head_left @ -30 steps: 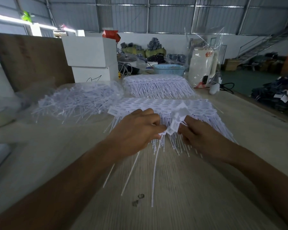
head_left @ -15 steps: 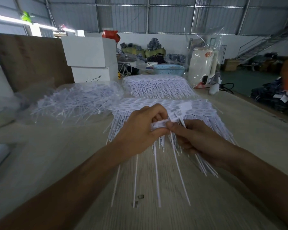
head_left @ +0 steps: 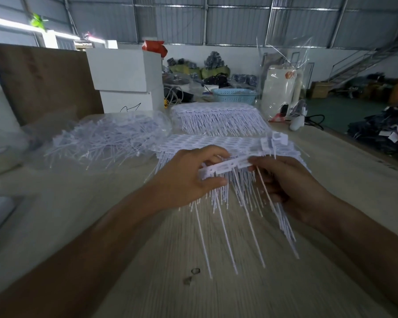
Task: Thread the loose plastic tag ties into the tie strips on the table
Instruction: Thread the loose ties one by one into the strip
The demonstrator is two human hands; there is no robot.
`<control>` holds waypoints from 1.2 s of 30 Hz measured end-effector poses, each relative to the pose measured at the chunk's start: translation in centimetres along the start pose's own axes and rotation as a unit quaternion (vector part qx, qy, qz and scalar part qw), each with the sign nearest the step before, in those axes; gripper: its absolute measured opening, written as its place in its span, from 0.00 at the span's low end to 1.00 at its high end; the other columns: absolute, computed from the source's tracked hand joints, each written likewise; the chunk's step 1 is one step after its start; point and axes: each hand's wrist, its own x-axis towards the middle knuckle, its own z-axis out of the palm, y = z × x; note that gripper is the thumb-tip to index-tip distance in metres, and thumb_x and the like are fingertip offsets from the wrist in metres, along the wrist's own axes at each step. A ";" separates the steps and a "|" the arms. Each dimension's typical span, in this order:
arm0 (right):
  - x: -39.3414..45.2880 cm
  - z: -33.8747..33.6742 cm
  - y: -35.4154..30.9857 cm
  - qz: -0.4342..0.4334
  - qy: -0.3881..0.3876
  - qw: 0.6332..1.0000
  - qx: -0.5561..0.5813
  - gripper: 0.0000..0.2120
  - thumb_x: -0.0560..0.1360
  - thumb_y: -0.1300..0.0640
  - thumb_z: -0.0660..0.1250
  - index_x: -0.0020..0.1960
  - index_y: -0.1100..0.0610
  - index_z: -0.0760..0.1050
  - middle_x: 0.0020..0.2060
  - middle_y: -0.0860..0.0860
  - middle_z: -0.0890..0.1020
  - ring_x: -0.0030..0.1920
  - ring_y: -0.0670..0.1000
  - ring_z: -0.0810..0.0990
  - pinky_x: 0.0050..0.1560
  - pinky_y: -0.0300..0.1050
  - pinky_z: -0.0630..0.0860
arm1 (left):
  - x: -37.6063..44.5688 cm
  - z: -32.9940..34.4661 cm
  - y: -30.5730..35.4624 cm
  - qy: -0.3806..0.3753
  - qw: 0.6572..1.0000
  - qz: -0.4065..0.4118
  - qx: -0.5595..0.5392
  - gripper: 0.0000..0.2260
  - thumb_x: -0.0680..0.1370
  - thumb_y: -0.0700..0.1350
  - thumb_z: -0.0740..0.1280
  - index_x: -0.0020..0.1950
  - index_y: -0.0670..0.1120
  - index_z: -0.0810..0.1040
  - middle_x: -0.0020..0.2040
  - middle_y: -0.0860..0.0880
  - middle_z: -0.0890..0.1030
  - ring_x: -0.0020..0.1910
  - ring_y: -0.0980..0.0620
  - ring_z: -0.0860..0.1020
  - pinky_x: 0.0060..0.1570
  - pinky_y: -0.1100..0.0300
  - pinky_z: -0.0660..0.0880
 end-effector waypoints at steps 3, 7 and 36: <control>-0.3 0.5 0.3 -0.036 -0.021 0.998 -0.050 0.12 0.79 0.54 0.68 0.38 0.56 0.77 0.25 0.49 0.65 0.23 0.45 0.60 0.22 0.37 0.56 | -0.1 0.6 0.2 0.021 0.993 0.034 0.113 0.11 0.77 0.50 0.72 0.60 0.53 0.80 0.48 0.54 0.82 0.46 0.53 0.78 0.47 0.50 0.77; -0.8 1.0 0.2 -0.099 -0.021 0.985 -0.141 0.16 0.79 0.52 0.68 0.33 0.53 0.74 0.26 0.52 0.68 0.23 0.47 0.61 0.23 0.39 0.58 | -0.2 0.8 0.3 0.046 0.974 0.113 0.189 0.10 0.80 0.44 0.68 0.60 0.44 0.81 0.49 0.48 0.83 0.49 0.45 0.79 0.45 0.48 0.77; 0.3 -0.8 0.3 -0.078 0.006 0.996 -0.038 0.12 0.84 0.56 0.59 0.50 0.61 0.78 0.28 0.48 0.64 0.26 0.46 0.58 0.24 0.38 0.57 | 0.3 0.6 -0.8 0.110 0.981 -0.033 -0.155 0.05 0.78 0.43 0.72 0.45 0.42 0.84 0.36 0.49 0.84 0.33 0.45 0.83 0.32 0.49 0.81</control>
